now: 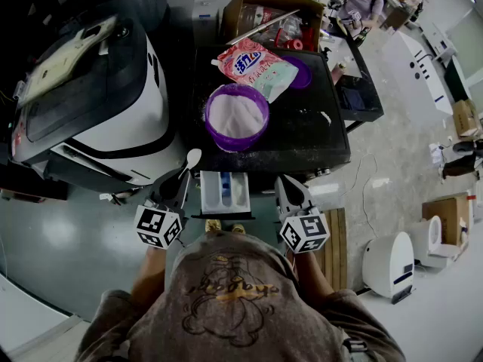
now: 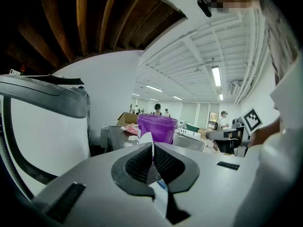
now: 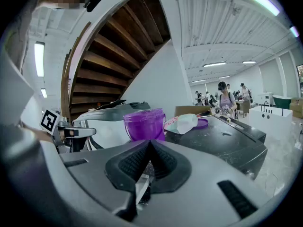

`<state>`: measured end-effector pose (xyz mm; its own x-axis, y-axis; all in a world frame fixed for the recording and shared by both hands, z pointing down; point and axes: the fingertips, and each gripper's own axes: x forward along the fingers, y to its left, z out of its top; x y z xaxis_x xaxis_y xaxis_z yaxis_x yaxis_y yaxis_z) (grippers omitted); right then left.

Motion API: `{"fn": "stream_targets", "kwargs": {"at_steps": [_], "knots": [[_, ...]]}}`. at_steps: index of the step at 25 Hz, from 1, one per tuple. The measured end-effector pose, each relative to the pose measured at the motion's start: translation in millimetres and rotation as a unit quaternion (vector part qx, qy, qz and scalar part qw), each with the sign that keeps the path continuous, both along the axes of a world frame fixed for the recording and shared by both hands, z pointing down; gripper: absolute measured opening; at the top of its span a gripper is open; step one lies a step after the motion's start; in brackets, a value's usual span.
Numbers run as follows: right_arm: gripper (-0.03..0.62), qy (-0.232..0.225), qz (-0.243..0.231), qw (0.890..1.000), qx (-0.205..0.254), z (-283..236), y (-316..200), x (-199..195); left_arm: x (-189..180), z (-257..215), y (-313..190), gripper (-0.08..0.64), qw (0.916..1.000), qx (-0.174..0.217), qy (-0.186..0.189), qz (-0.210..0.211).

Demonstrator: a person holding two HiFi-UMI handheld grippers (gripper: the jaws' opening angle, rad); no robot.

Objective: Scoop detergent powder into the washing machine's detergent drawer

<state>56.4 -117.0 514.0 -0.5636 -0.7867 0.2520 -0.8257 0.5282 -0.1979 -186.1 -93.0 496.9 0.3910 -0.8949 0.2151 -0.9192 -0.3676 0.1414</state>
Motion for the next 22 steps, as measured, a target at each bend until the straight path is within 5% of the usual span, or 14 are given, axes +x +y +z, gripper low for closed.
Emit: {"fn": "stream_targets", "kwargs": {"at_steps": [22], "knots": [[-0.003,-0.007,-0.016,1.000,-0.002,0.7,-3.8,-6.7,6.7,5.3,-0.5,0.025,0.9999,-0.011,-0.004,0.000]]}}
